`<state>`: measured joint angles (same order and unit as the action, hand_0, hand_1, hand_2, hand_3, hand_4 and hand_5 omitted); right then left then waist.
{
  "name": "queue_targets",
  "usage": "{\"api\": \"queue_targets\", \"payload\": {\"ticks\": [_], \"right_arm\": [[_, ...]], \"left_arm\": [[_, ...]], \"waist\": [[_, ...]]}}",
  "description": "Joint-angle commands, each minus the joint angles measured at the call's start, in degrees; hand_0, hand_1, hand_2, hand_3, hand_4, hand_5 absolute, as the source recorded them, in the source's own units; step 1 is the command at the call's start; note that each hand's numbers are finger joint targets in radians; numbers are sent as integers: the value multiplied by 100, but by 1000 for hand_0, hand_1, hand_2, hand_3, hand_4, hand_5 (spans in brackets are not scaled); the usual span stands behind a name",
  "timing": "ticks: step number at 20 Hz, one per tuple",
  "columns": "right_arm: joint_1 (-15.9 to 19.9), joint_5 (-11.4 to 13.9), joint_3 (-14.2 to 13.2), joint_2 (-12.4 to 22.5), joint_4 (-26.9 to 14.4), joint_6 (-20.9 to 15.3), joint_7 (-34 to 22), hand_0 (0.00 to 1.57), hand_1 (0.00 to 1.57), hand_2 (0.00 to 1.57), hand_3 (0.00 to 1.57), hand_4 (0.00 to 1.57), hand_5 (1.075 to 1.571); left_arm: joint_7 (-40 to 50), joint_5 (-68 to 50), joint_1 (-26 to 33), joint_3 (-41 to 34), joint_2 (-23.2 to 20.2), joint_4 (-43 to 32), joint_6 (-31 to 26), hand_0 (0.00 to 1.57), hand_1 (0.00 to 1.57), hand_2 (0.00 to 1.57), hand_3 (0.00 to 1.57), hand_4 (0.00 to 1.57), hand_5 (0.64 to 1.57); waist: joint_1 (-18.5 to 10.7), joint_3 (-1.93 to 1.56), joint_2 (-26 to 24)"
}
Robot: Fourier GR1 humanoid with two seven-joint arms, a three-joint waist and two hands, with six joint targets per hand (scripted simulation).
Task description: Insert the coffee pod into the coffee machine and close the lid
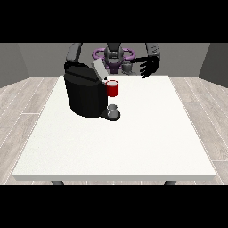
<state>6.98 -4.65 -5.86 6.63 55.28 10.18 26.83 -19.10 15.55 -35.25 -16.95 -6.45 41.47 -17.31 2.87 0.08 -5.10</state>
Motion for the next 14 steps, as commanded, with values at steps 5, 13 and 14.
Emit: {"api": "queue_targets", "payload": {"ticks": [5, 13, 14], "right_arm": [[-687, 641, 1267, -646, 1298, -609, -523, 0, 0, 0, 0, 183, 1571], [-182, 828, 1656, -660, 2893, -967, -1687, 0, 0, 0, 0, 188, 1571], [-357, 872, 1563, -577, 3063, -952, -1501, 0, 0, 0, 0, 200, 1571]], "left_arm": [[-603, -162, 1858, -122, -37, -263, -251, 0, 0, 0, 0, 342, 1571], [-625, -372, 2412, -132, -133, -4, -505, 0, 0, 0, 0, 338, 1571], [-572, -461, 2422, -115, -199, 162, -679, 0, 0, 0, 0, 317, 1571]], "waist": [[116, 1, -1337], [67, -5, -1482], [-16, -7, -1423]]}}
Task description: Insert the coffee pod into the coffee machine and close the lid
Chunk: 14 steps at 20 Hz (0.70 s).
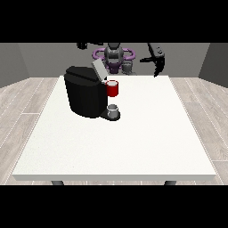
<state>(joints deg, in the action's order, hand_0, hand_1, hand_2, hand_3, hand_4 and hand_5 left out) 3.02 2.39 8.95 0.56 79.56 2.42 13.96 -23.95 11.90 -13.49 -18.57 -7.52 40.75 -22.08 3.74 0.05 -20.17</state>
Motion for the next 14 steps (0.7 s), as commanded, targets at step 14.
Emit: {"api": "queue_targets", "payload": {"ticks": [14], "right_arm": [[1098, 863, 32, -54, 681, -1184, -823, 0, 0, 0, 0, 263, 1571]], "left_arm": [[-131, -625, 536, 529, 153, 1711, -628, 0, 0, 0, 0, 174, 1571]], "waist": [[-911, -5, 1494]]}}
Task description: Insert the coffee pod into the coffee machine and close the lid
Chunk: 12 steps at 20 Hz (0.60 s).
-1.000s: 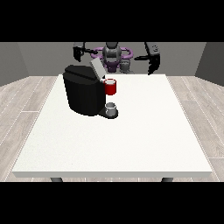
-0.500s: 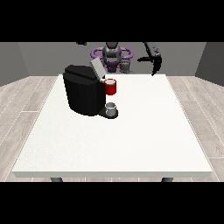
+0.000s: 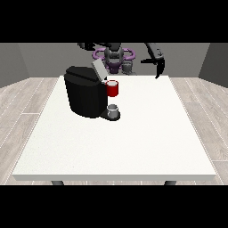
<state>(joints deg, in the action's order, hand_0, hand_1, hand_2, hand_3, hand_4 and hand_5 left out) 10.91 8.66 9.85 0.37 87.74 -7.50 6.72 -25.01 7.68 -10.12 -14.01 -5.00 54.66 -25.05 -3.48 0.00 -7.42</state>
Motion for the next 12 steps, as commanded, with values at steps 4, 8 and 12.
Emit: {"api": "queue_targets", "payload": {"ticks": [4, 8, 12], "right_arm": [[777, 288, -299, -16, -310, -171, -257, 0, 0, 0, 0, 225, 1571], [785, 330, -499, -17, -894, -446, 76, 0, 0, 0, 0, 353, 1571], [1223, 122, -941, 214, -1216, -314, -2, 0, 0, 0, 0, 414, 1571]], "left_arm": [[-85, -150, 275, 304, 111, 674, 79, 0, 0, 0, 0, 205, 1571], [178, -360, 411, 321, -121, 1214, -273, 0, 0, 0, 0, 233, 1571], [-175, -285, 672, 370, -128, 1361, -140, 0, 0, 0, 0, 376, 1571]], "waist": [[-101, 0, 461], [-359, -1, 546], [-366, 0, 736]]}}
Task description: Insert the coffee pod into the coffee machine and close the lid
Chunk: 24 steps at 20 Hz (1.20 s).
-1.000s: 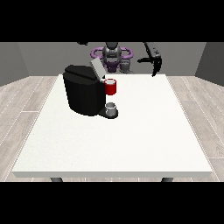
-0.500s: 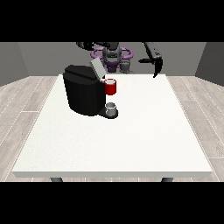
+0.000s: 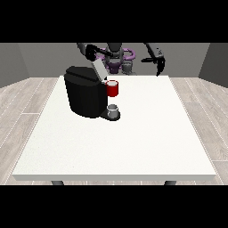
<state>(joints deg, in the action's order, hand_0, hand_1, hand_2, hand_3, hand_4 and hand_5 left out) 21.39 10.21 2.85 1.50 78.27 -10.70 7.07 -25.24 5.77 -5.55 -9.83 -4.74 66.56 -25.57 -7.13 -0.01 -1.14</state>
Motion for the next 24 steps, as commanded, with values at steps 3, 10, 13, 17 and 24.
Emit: {"api": "queue_targets", "payload": {"ticks": [3, 10, 13, 17, 24], "right_arm": [[545, -41, -487, 224, -708, -33, 162, 0, 0, 0, 0, 369, 1571], [1046, -118, -707, 28, -1554, -300, 672, 0, 0, 0, 0, 443, 1571], [1460, -230, -778, 319, -1446, 30, 280, 0, 0, 0, 0, 440, 1571], [1580, -351, -1011, 491, -1685, 64, 610, 0, 0, 0, 0, 435, 1571], [1610, -344, -905, 447, -1846, 171, 809, 0, 0, 0, 0, 423, 1571]], "left_arm": [[54, -220, 22, -30, -125, 251, -93, 0, 0, 0, 0, 376, 1571], [249, -381, 8, 77, -120, 582, -115, 0, 0, 0, 0, 357, 1571], [-201, -272, -113, -85, -269, 109, 23, 0, 0, 0, 0, 371, 1571], [89, -223, -372, 19, -153, 433, 269, 0, 0, 0, 0, 363, 1571], [48, -302, -318, 63, -153, 337, 188, 0, 0, 0, 0, 355, 1571]], "waist": [[-35, 0, 343], [-198, 0, 553], [-10, 2, 683], [-92, 0, 871], [-197, 0, 967]]}}
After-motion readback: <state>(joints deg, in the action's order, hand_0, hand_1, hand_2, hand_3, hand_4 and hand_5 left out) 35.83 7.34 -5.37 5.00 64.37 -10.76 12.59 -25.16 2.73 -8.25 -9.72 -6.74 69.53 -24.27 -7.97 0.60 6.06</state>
